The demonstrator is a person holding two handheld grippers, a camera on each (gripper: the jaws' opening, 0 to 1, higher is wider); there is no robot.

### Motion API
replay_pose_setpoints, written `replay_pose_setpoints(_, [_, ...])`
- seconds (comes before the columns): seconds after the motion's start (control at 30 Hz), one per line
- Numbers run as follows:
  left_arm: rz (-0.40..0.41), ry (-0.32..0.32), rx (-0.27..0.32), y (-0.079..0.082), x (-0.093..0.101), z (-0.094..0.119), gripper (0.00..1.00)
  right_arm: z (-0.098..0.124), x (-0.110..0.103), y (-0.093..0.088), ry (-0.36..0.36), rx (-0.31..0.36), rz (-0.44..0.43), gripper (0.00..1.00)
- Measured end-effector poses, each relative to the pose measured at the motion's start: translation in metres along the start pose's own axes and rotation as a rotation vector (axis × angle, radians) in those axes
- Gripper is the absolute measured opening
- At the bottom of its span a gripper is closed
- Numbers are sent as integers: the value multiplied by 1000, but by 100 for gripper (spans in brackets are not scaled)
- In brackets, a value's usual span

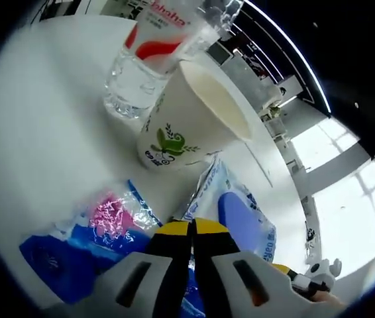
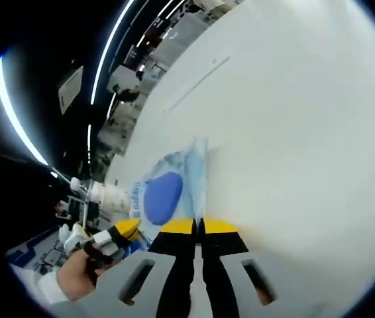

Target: Arrange the tabletop items into an orderly group along one side of the table until the central work area is clear of visible clutter.

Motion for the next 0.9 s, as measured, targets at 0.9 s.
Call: replay_pose_setpoints(0.9, [7, -12, -3, -2, -2, 2, 0, 178, -213, 104, 126, 190, 851, 40])
Point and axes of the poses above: the point that each gripper's makers call its tool centre point, and the gripper's own axes: z roughly backward along the fingers, x roughly to its right, y roughly out of its top, the point moved 9 cm from there along z, roughly backward along the fingers, and after that the axes turned 6 degrees about -z, right-handed, at the moved point
